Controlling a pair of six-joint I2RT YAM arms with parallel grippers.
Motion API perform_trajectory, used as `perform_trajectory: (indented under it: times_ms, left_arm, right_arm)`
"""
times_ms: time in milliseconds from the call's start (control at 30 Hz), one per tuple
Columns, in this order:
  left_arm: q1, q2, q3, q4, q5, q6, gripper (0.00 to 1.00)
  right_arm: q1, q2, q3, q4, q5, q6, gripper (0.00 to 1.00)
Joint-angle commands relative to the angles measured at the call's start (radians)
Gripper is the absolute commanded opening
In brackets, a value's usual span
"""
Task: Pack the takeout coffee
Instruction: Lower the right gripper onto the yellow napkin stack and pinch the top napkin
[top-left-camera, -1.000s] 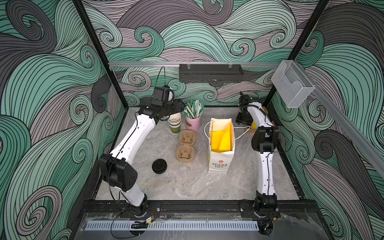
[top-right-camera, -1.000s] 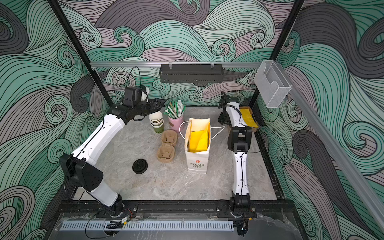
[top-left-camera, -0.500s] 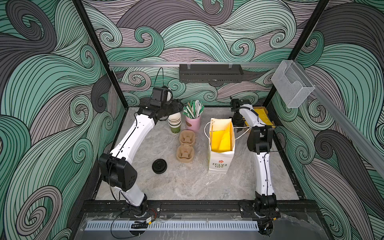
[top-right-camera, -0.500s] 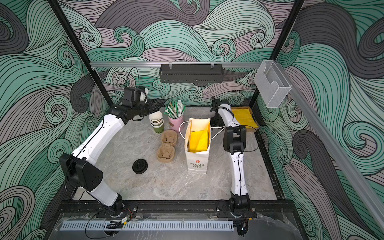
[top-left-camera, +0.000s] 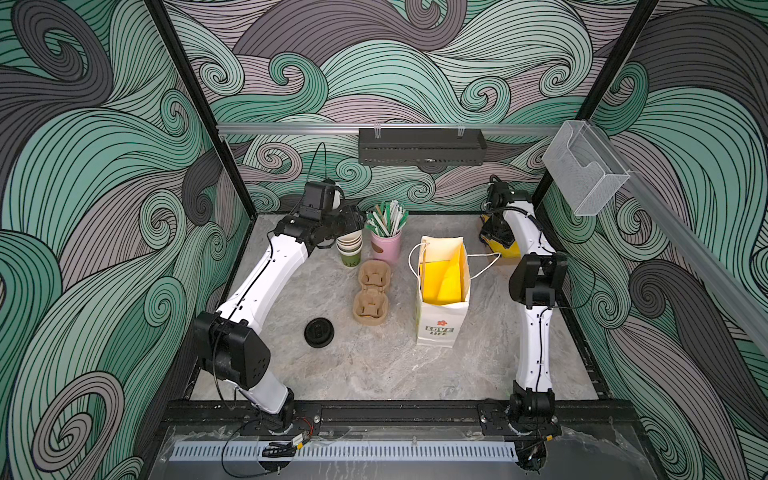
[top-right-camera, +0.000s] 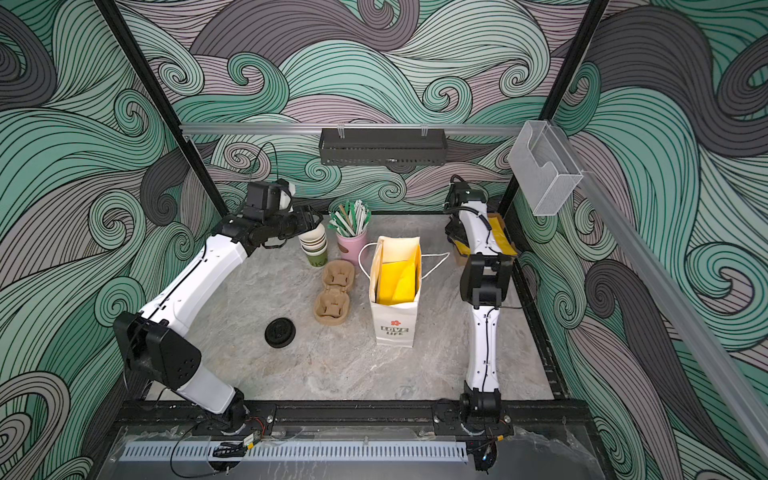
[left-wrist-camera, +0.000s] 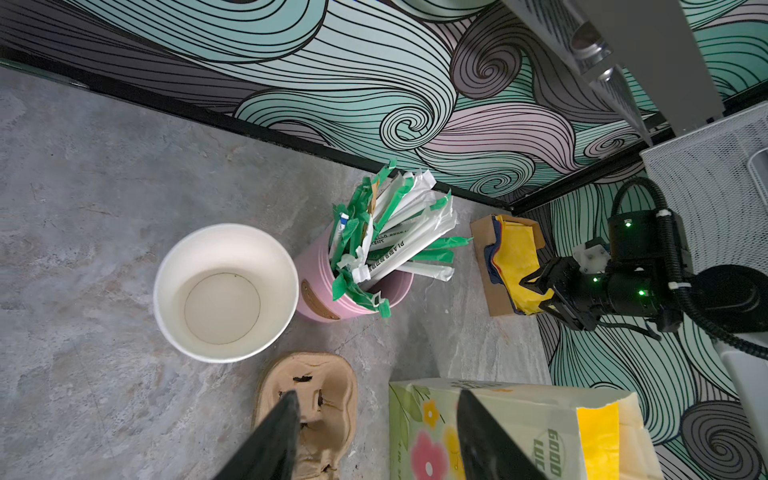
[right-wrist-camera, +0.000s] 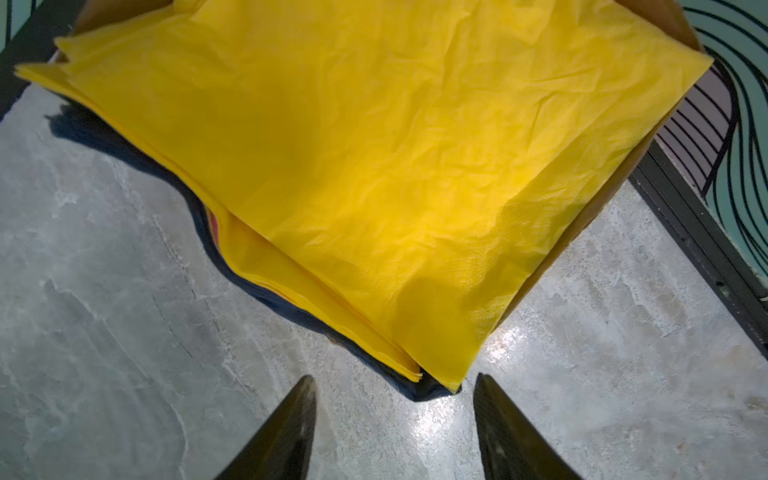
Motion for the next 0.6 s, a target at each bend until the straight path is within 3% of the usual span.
perform_trajectory:
  times_ms: [0,133,367,567]
  left_arm:
    - [0.008,-0.039,-0.017,0.025,-0.025,-0.010,0.62]
    - [0.016,-0.038,-0.030,0.028,-0.026,-0.018,0.62]
    - [0.027,-0.047,-0.034,0.030,-0.023,-0.016,0.62]
    - [0.035,-0.061,-0.071,0.052,-0.020,-0.040,0.63]
  right_arm:
    - [0.004,0.036,-0.017,0.008,-0.005,0.087,0.62]
    - [0.004,0.032,-0.036,0.008,-0.017,0.131,0.62]
    - [0.010,-0.007,-0.058,0.008,0.037,0.215,0.52]
    - [0.014,-0.185,-0.332,0.082,0.105,0.544,0.49]
